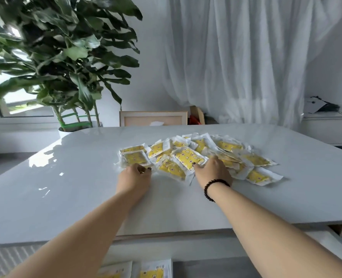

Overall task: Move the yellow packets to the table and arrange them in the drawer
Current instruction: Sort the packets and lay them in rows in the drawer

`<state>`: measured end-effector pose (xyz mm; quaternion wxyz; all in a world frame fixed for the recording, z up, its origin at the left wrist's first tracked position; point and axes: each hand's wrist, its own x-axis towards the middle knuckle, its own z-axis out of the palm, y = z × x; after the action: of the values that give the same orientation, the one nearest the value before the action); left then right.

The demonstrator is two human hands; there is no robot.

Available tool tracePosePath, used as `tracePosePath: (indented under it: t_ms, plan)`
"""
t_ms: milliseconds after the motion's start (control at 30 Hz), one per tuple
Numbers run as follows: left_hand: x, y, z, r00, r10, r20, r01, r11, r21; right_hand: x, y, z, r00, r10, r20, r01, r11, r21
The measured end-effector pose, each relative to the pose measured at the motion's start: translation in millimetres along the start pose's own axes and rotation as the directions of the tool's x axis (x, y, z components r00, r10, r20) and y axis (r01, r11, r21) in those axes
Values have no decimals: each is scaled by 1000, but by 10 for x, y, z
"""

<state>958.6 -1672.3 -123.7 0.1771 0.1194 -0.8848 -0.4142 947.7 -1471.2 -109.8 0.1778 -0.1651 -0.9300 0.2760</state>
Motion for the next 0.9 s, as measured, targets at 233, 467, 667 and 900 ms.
tracePosePath:
  t_ms: [233, 467, 667, 900]
  plan:
    - [74, 354, 234, 995, -87, 56, 71, 967, 244, 170, -91, 145, 1000, -12, 4, 13, 999, -33]
    - [53, 324, 232, 999, -39, -16, 33, 962, -271, 204, -25, 152, 998, -38, 47, 32, 992, 125]
    - [22, 306, 106, 983, -140, -119, 49, 824, -564, 126, -59, 81, 987, -93, 134, 90, 996, 28]
    - [-133, 355, 146, 955, 82, 286, 13, 950, -313, 99, -72, 92, 976, -120, 179, 139, 985, -98]
